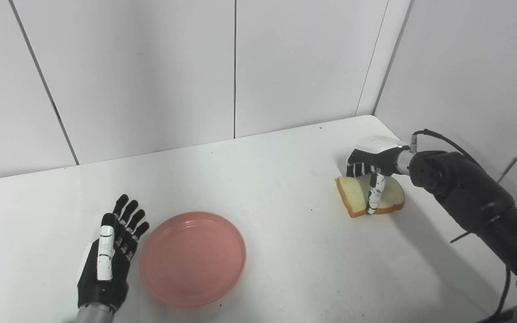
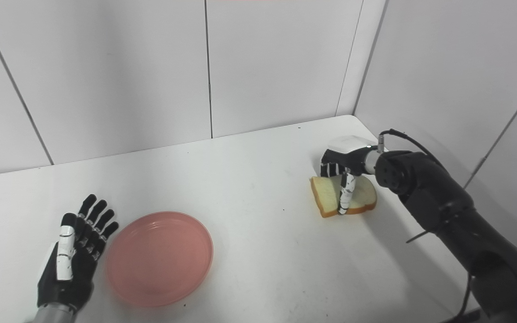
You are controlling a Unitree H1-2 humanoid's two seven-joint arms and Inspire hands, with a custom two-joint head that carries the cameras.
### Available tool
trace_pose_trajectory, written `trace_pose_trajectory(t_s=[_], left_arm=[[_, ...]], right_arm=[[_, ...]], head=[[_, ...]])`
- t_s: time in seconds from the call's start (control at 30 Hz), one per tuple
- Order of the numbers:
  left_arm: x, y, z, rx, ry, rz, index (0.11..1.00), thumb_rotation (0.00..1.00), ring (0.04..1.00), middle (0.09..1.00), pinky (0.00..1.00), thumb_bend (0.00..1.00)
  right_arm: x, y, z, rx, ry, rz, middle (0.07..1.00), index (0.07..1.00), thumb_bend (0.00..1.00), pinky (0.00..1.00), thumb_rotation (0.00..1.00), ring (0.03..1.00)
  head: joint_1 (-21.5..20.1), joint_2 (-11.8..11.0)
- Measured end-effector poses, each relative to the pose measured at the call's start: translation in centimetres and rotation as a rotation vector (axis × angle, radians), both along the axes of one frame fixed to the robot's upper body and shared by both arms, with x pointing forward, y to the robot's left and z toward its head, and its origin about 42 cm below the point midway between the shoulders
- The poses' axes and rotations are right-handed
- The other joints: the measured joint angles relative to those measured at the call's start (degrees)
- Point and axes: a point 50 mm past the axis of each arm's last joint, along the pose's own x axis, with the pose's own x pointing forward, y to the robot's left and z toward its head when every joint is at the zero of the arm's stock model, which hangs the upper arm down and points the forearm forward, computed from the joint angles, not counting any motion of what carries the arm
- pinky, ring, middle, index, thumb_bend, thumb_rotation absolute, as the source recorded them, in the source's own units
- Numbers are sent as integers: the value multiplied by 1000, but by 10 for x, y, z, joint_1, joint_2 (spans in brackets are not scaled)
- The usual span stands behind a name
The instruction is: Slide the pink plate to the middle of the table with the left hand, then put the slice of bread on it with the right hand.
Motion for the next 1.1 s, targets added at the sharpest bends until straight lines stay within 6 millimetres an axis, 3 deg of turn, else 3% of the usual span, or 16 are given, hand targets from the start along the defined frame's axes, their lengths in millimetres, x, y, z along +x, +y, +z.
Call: trace_pose_trajectory(t_s=[0.27,0.43,0.63,0.83,1.1], left_arm=[[0,-1,0,-2,0,0,938,923,949,961,931,697],[0,-2,0,-2,1,0,927,913,942,954,923,695],[-2,-5,1,1,4,8,926,926,942,952,912,668],[-2,-6,0,1,4,7,926,913,936,946,905,681],[-5,-13,0,15,2,3,916,917,922,938,894,660]], right_arm=[[-1,3,15,31,-52,9,456,517,524,389,0,462],[-2,15,31,60,-108,59,453,516,524,383,0,453],[-9,39,59,125,-199,151,469,509,525,422,0,482],[-11,65,58,163,-187,212,475,504,525,429,0,489],[-15,109,62,207,-178,326,486,494,525,419,0,486]], head=[[5,3],[8,4],[12,5],[19,10],[81,25]])
